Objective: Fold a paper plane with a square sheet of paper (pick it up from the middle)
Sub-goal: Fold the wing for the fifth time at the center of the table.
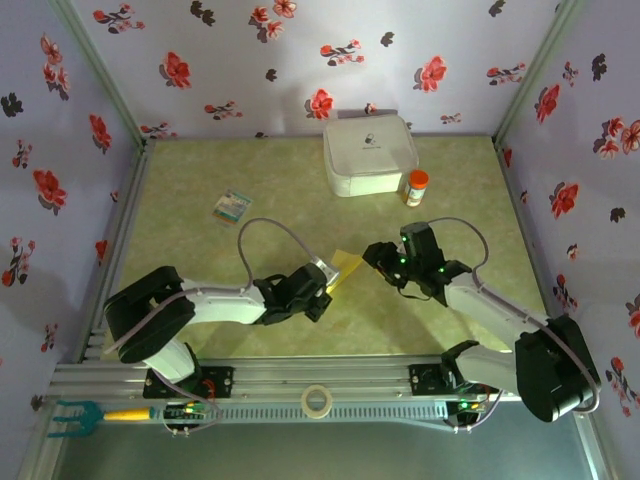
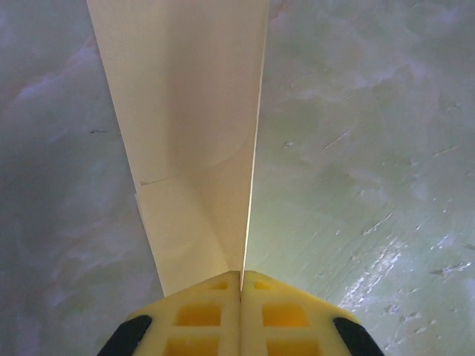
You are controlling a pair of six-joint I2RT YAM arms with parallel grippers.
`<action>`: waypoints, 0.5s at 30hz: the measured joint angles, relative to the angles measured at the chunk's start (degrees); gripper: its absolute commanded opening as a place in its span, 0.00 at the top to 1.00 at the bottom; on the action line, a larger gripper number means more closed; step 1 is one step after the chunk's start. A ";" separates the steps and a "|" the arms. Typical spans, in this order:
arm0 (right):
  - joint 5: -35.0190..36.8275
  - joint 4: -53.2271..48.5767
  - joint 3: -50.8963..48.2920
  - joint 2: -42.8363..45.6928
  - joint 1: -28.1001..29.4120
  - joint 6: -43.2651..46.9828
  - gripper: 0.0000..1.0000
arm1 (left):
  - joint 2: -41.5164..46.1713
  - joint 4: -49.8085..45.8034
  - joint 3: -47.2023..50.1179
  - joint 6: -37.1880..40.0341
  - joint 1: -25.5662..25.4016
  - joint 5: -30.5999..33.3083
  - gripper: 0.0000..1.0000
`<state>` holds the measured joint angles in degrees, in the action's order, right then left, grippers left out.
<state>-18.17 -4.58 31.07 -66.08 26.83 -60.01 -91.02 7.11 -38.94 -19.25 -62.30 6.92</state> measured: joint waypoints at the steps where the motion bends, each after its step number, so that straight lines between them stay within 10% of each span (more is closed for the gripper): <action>1: 0.00 0.09 -0.28 -0.04 0.00 0.00 0.52 | 0.11 0.31 0.17 -0.13 0.15 -0.42 1.00; 15: -3.52 3.50 -0.20 -5.73 0.59 0.00 0.51 | 1.29 2.43 0.87 -0.83 1.60 -4.90 1.00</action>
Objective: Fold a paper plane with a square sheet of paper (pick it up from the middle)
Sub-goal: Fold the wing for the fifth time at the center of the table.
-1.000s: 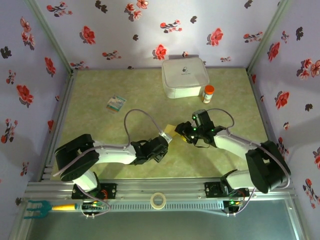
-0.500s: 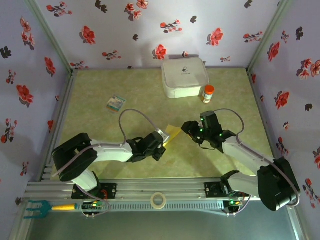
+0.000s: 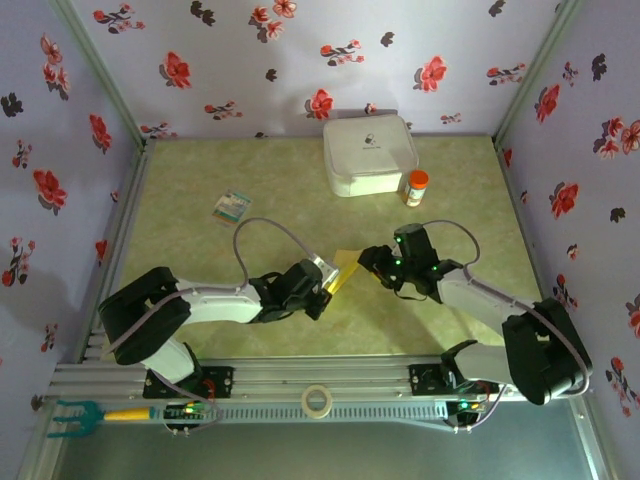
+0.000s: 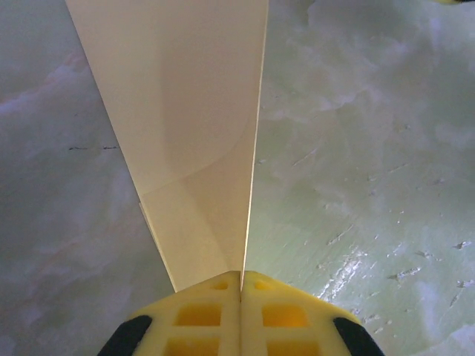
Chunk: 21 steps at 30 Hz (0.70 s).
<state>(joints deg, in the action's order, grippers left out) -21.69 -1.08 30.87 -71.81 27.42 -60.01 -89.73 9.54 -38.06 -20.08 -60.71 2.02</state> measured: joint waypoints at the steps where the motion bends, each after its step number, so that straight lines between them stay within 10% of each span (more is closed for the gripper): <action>1: -0.26 0.00 0.17 -0.28 0.15 0.00 0.51 | 0.00 0.15 0.04 -0.15 0.15 -0.31 1.00; 21: -1.25 0.02 3.61 -3.67 2.14 0.02 0.50 | -0.33 3.69 0.74 -1.81 3.72 -9.75 1.00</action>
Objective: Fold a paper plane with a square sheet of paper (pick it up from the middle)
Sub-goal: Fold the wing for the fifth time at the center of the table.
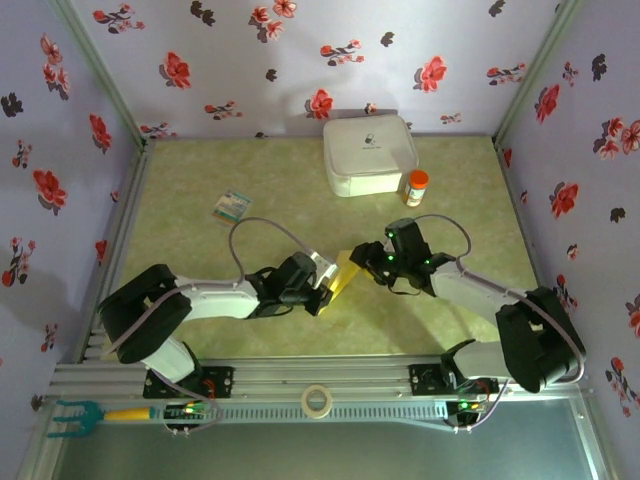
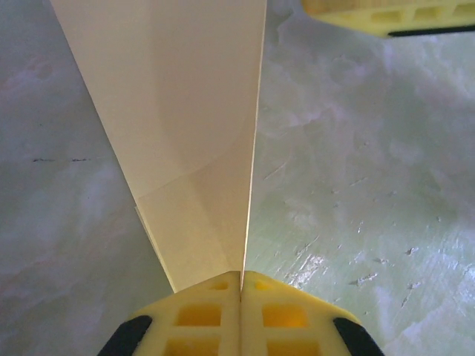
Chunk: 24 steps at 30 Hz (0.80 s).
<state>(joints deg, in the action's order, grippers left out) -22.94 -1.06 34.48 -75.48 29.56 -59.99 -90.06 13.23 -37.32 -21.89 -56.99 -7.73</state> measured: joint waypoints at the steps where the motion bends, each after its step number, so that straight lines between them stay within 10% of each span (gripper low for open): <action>1: 0.00 -0.20 0.07 -0.22 0.13 0.00 0.50 | -0.15 0.13 0.00 -0.15 0.24 -0.61 1.00; 24: 0.66 -11.43 7.58 -7.69 2.34 1.99 0.53 | -0.85 -3.13 -0.57 1.84 0.31 -0.37 1.00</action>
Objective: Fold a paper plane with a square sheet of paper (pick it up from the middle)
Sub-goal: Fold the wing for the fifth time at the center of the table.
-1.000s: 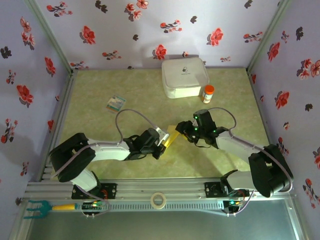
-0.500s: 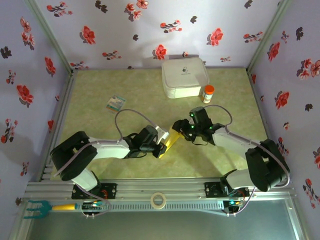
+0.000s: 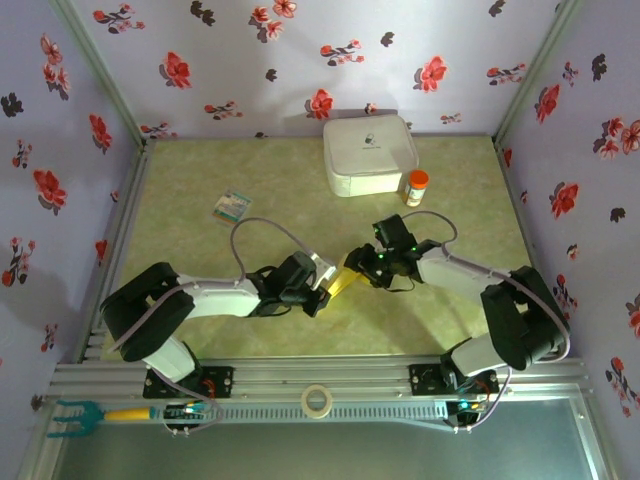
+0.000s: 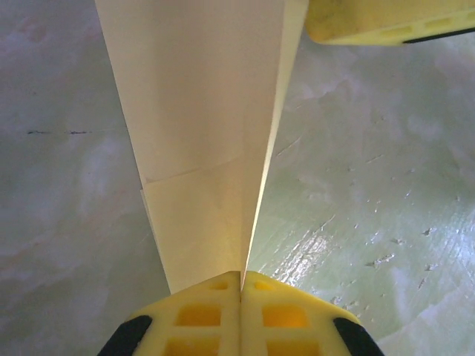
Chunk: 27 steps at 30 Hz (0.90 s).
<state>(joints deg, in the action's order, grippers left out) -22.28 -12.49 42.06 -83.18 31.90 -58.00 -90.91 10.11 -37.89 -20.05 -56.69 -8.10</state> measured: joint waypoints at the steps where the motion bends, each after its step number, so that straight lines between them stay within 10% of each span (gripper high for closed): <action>1: 0.00 -0.20 0.13 -0.24 0.00 0.04 0.53 | 0.00 -0.33 -0.17 0.39 -0.17 0.37 1.00; 15: 0.00 -0.24 1.57 -1.29 0.00 0.39 0.51 | -0.33 -3.76 -2.32 3.72 -2.86 4.70 1.00; 27: -0.42 0.24 1.57 -2.49 0.00 0.42 0.79 | -0.42 -5.66 -2.80 4.61 -3.85 8.07 0.95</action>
<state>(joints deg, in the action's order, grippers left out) -22.70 -12.25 43.64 -85.67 31.90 -57.58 -91.33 4.45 -40.69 -15.44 -60.53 -0.03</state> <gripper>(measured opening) 0.225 0.043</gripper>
